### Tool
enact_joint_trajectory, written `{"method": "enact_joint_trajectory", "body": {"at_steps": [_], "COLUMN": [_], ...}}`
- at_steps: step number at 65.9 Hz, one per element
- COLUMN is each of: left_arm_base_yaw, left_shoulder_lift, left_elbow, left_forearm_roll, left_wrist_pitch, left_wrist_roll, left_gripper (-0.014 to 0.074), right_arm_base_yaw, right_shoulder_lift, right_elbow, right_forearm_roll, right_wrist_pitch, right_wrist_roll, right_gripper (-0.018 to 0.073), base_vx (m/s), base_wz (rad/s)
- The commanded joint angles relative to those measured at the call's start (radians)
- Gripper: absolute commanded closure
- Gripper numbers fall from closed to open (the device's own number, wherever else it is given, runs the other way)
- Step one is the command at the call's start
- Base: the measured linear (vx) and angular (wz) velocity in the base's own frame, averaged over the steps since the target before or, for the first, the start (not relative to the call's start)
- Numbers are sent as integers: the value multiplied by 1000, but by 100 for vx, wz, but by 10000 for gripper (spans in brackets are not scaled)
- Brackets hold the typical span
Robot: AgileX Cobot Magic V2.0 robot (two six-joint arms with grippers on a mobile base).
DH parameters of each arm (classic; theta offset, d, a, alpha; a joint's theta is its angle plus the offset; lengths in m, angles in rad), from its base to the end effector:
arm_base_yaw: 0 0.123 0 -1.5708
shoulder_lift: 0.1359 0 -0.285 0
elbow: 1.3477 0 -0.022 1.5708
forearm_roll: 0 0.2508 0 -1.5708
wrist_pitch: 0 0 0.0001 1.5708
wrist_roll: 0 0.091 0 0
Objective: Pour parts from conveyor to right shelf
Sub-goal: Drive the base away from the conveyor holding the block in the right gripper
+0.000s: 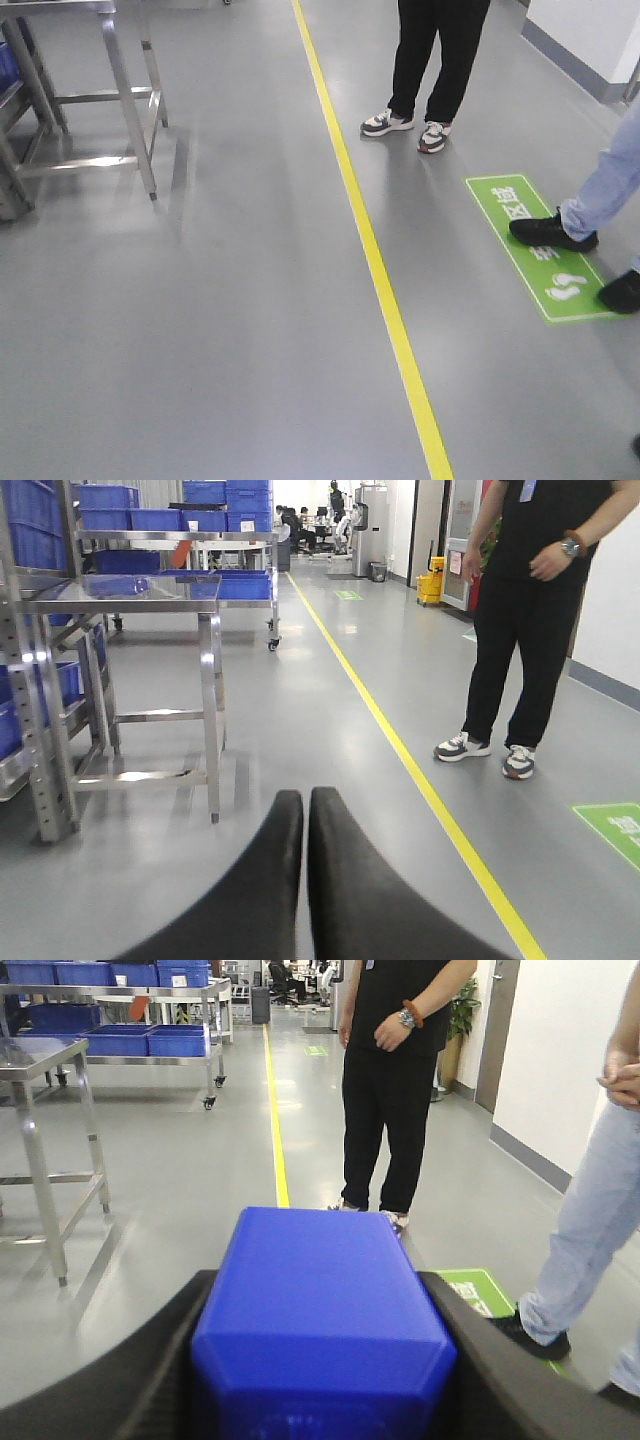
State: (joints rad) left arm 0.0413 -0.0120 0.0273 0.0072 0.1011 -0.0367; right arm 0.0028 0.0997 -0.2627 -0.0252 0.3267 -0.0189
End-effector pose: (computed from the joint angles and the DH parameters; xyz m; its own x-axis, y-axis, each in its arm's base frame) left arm 0.0567 0.0024 0.1954 -0.0279 -0.0307 -0.9991 -0.0429 0.9986 -0.0295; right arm 0.0511 -0.0006 0.2659 -0.0765 -0.0430 -0.9961 0.0020 0.9991 -0.0433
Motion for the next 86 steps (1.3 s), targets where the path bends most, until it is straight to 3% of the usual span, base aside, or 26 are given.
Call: {"method": "enact_joint_trajectory", "body": {"at_steps": [1, 86], "left_arm_base_yaw": [-5, -5], "left_shoulder_lift": [-11, -11], "left_elbow": [-20, -20], "left_forearm_roll": [-7, -7], "left_wrist_pitch": [-79, -79], "left_wrist_roll": [-8, -8], "left_gripper": [603, 603], "right_arm_base_yaw": [-5, -5], "right_shoulder_lift": [12, 12], "right_elbow": [-28, -28], "right_forearm_roll": [-7, -7], "right_wrist_pitch": [-79, -78], "right_wrist_roll": [-1, -1], "right_gripper": [564, 564], "base_vx": [80, 84], "base_wz": [-5, 1]}}
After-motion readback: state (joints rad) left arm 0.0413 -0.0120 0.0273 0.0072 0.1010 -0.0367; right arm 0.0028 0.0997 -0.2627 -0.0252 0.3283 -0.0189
